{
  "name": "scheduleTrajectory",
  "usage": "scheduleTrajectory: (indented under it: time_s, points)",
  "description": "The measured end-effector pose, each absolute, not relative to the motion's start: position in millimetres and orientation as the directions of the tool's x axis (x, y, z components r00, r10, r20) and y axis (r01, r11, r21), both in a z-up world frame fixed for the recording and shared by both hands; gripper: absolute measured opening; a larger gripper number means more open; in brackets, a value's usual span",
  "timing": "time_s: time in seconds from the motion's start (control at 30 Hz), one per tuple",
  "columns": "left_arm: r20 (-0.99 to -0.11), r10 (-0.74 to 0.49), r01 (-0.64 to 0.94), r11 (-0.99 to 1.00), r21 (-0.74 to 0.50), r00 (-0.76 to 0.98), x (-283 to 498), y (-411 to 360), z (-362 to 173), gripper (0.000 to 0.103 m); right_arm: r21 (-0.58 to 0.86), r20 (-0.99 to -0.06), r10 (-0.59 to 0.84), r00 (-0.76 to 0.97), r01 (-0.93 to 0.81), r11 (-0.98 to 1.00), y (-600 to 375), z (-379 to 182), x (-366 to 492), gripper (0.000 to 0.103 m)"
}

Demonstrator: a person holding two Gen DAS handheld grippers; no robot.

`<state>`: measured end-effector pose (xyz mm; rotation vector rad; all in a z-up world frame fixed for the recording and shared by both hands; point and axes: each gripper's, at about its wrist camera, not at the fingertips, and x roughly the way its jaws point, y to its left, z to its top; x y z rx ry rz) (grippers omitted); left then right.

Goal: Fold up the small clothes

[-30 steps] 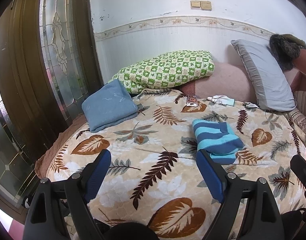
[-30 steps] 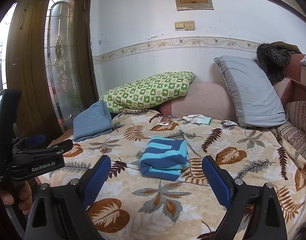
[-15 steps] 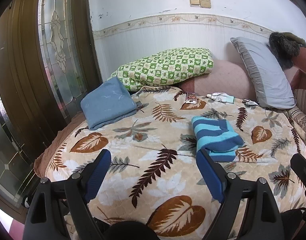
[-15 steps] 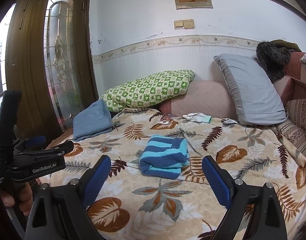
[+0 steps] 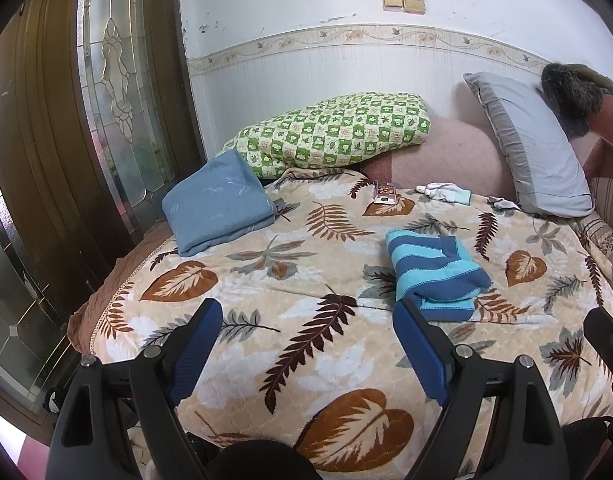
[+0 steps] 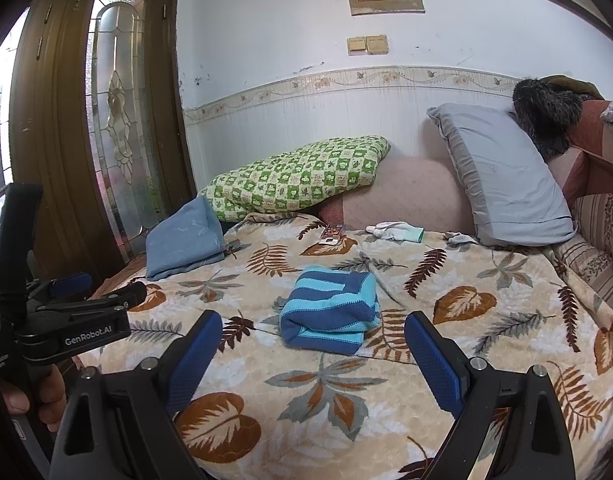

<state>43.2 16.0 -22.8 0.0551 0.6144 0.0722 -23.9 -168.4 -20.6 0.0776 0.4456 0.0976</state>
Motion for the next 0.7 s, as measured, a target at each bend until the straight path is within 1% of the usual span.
scheduleTrajectory:
  time_s: [0.7]
  points:
    - [-0.574, 0.082, -0.051, 0.996, 0.070, 0.815, 43.6, 19.2, -24.1, 0.087, 0.107, -0.423, 0.109, 0.899, -0.070, 0.992, -167.9, -21.8, -24.0, 0.094]
